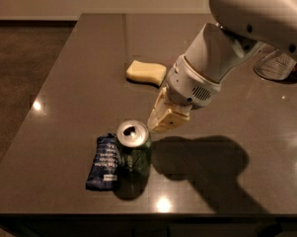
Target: Move green can near rxbar blueberry
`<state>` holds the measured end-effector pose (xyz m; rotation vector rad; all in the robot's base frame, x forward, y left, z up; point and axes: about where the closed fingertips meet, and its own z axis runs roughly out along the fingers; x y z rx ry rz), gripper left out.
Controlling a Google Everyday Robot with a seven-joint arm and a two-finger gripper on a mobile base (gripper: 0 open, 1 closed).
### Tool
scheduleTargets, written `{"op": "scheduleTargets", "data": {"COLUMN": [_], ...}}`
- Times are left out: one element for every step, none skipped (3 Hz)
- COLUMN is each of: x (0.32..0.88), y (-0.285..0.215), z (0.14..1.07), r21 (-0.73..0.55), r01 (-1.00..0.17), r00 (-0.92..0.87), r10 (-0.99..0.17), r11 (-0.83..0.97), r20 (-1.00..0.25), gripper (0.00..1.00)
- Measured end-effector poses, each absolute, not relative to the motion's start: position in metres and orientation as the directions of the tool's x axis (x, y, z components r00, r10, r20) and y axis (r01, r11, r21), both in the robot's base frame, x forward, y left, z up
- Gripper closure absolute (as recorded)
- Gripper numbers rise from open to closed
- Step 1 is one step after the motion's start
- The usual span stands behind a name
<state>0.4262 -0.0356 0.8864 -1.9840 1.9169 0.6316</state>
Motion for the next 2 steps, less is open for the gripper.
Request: {"op": "scheduleTargets", "data": {"x": [0.4259,0.4255], "y": [-0.0346,-0.0334], "z": [0.887,0.8876], "r21": [0.077,0.074], "r01": [-0.995,-0.996], "r00": [0.009,0.011], "r10": [-0.858,-0.859], "r11": [-0.056,-0.057], "r20": [-0.513,-0.513], "gripper": [0.61,0.37]}}
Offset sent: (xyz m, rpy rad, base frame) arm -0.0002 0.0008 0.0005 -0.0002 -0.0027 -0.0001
